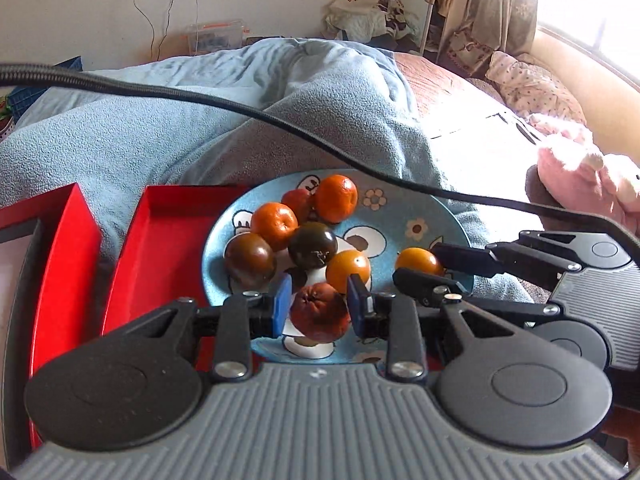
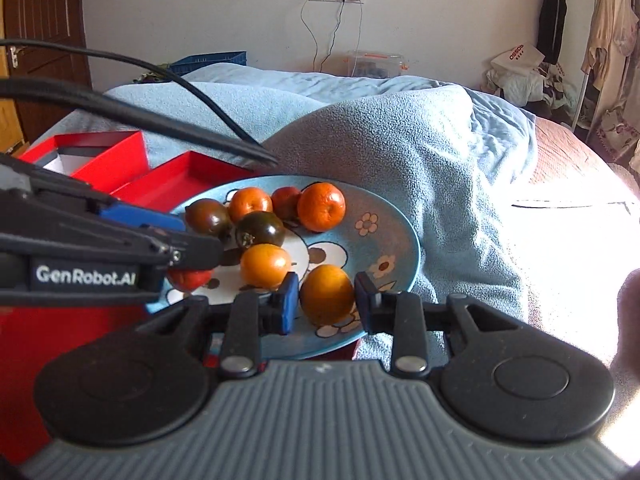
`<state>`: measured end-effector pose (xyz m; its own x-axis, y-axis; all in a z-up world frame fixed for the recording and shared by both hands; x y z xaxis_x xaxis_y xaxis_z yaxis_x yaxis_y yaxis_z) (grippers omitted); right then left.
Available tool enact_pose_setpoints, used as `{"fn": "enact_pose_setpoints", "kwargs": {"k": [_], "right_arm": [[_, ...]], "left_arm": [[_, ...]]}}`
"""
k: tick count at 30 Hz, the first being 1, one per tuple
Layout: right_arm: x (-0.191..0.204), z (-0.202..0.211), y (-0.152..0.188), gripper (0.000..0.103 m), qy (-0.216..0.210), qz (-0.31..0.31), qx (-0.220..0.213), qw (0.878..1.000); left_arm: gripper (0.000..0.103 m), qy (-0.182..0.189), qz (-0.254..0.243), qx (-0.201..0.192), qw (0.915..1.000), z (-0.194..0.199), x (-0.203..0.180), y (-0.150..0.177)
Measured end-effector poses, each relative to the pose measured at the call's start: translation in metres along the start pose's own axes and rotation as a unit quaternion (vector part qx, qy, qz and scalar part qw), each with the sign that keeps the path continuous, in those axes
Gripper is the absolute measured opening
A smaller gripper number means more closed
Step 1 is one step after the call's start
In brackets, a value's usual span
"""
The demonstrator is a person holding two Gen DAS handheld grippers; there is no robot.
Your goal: Organize fruits
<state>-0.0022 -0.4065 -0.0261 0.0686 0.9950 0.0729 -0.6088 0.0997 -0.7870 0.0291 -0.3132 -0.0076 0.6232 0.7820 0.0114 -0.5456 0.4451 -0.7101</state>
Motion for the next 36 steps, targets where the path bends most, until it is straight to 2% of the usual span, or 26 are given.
{"fn": "enact_pose_setpoints", "kwargs": {"k": [2, 3, 5, 7, 12, 14, 15, 19, 20, 24, 27, 32, 36], "right_arm": [[0.004, 0.003, 0.001, 0.067, -0.003, 0.007, -0.012, 1.000], [0.005, 0.005, 0.000, 0.070, -0.004, 0.006, -0.017, 1.000], [0.007, 0.012, 0.000, 0.070, -0.004, 0.000, -0.021, 1.000], [0.008, 0.021, 0.001, 0.070, 0.005, 0.000, -0.024, 1.000], [0.011, 0.054, 0.008, 0.071, 0.009, -0.010, -0.030, 0.999], [0.016, 0.073, 0.012, 0.077, 0.015, -0.013, -0.033, 0.999], [0.018, 0.080, 0.014, 0.077, 0.014, -0.013, -0.034, 0.999], [0.025, 0.115, 0.021, 0.077, 0.003, -0.028, -0.047, 0.999], [0.026, 0.124, 0.023, 0.077, 0.000, -0.031, -0.053, 0.998], [0.033, 0.160, 0.032, 0.077, -0.003, -0.039, -0.074, 0.996], [0.039, 0.185, 0.038, 0.077, 0.000, -0.040, -0.084, 0.996], [0.047, 0.214, 0.045, 0.077, 0.004, -0.047, -0.083, 0.995], [0.059, 0.233, 0.056, 0.077, 0.009, -0.033, -0.072, 0.997]], "left_arm": [[0.036, 0.008, -0.002, -0.006, 0.9999, 0.000, 0.000, -0.002], [0.037, 0.010, -0.004, -0.010, 0.9999, 0.002, 0.000, -0.003], [0.054, 0.005, -0.009, -0.018, 0.9998, 0.006, 0.001, -0.003], [0.063, -0.003, -0.007, -0.026, 0.9996, 0.013, 0.005, -0.002], [0.074, -0.024, -0.018, -0.034, 0.9990, 0.037, 0.004, 0.005], [0.082, -0.043, -0.034, -0.033, 0.9980, 0.045, 0.000, 0.006], [0.084, -0.060, -0.047, -0.040, 0.9963, 0.052, -0.002, 0.008], [0.100, -0.126, -0.080, -0.085, 0.9851, 0.081, -0.008, 0.014], [0.102, -0.148, -0.087, -0.102, 0.9799, 0.090, -0.008, 0.015], [0.103, -0.208, -0.108, -0.147, 0.9610, 0.124, -0.009, 0.016], [0.103, -0.229, -0.112, -0.166, 0.9528, 0.147, -0.010, 0.018], [0.103, -0.171, -0.079, -0.177, 0.9660, 0.196, -0.011, 0.028], [0.103, -0.140, -0.068, -0.153, 0.9759, 0.227, -0.019, 0.048]]}}
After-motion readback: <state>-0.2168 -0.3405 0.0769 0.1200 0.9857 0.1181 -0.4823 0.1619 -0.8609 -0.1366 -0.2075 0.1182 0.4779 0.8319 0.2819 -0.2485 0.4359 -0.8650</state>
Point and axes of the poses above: each gripper's, at about its wrist camera, not at the fingertips, and z roughly against the way its jaws point, x to its left, y to its underside, the point moved 2 cm from there along -z, roughly the way its jaws point, and after that the axes turned 8 degrees about -z, right-handed, at the moved point
